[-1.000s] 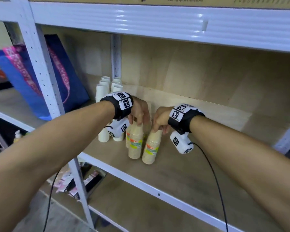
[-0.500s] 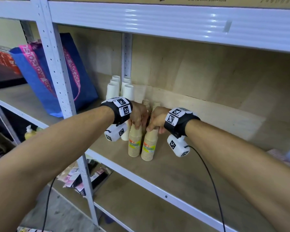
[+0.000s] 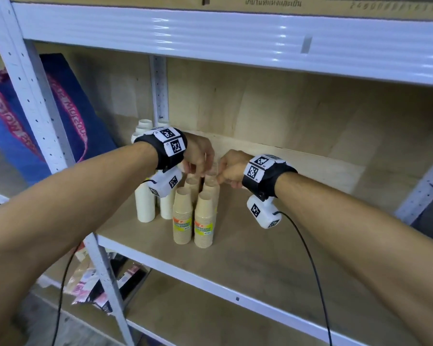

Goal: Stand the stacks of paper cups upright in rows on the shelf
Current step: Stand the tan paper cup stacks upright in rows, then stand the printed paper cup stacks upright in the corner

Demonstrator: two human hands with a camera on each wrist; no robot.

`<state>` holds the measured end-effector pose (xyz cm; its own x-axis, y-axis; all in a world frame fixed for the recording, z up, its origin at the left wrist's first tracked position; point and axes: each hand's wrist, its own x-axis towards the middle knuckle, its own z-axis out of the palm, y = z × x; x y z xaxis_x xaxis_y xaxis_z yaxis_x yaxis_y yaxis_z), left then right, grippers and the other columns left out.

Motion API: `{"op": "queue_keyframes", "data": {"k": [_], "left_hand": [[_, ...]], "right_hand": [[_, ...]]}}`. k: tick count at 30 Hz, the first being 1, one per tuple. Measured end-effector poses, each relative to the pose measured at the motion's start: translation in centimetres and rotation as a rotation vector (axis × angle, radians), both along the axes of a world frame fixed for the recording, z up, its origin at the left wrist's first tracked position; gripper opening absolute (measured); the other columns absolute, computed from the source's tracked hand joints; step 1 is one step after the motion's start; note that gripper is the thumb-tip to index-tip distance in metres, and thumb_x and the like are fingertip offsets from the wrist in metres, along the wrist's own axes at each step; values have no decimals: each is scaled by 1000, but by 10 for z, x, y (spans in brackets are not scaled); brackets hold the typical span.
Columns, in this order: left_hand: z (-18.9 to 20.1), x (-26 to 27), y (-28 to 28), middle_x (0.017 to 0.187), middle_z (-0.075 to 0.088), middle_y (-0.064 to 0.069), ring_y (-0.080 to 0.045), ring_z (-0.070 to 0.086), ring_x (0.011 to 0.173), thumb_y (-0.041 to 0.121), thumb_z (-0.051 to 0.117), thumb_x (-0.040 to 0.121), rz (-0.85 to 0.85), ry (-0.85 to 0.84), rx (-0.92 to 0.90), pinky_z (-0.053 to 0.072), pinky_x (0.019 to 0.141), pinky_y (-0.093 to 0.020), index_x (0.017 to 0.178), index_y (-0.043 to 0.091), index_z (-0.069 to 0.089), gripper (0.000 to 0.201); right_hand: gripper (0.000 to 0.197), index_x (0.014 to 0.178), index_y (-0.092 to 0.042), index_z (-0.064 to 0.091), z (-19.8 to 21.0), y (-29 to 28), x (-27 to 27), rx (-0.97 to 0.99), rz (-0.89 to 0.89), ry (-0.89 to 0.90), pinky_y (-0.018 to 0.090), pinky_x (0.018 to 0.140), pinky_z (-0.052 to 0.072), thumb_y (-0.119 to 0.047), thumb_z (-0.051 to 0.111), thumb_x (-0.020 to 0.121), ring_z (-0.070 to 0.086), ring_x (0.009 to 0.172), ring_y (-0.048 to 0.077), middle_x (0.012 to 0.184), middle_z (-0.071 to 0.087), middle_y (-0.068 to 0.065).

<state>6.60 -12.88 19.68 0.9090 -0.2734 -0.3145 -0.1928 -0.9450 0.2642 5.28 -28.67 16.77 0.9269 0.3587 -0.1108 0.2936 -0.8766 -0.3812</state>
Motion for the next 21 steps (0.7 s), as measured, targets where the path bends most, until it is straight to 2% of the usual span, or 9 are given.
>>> {"op": "queue_keyframes", "data": {"k": [2,5,7,10,13,15,18,21], "left_hand": [[8,10,-16,101,71,-22,-23,67,70,10,79,73,-35,-24,-3,61,71,-38,92,20,69,24],[14,22,-48,89,70,-14,-21,63,64,10,76,75,-96,-60,-23,54,58,-28,94,23,68,24],[14,30,-72,90,71,-10,-21,65,68,14,77,76,-139,-84,-42,57,64,-30,99,23,67,26],[9,40,-110,93,73,-9,-22,69,76,22,82,75,-205,-95,-97,60,79,-36,102,25,66,31],[1,47,-147,96,72,-7,-24,70,85,25,82,75,-263,-103,-142,60,82,-40,101,26,66,31],[-6,51,-174,97,71,-4,-23,70,89,26,82,75,-310,-111,-162,60,82,-40,102,27,66,32],[-16,54,-214,101,67,0,-20,66,91,24,81,77,-378,-119,-193,59,78,-32,107,26,66,33],[-29,56,-254,105,63,2,-19,62,97,24,79,79,-444,-146,-205,54,85,-32,109,27,65,34]], "right_hand": [[29,92,-10,67,6,-19,2,-31,-51,-46,33,69,57,-30,77,74,68,72,24,75,67,6],[27,93,-13,69,10,-54,6,-35,-144,-58,29,62,53,-29,79,74,71,78,24,82,68,4],[29,98,-12,69,12,-81,5,-63,-204,-62,26,62,50,-30,78,77,70,83,23,88,69,4],[34,106,-8,68,14,-123,0,-118,-311,-65,32,75,54,-31,76,81,68,92,24,101,68,6],[37,107,-7,67,11,-165,-5,-148,-439,-65,37,86,55,-31,76,81,67,96,26,105,69,8],[36,105,-7,67,7,-195,-13,-179,-522,-75,36,84,55,-31,77,80,67,95,26,105,68,7],[34,101,-5,70,1,-236,-26,-238,-629,-83,32,79,55,-31,77,79,67,93,24,104,69,6],[29,96,-5,73,-11,-278,-41,-272,-717,-62,28,73,54,-27,75,78,66,87,21,100,71,7]]}}
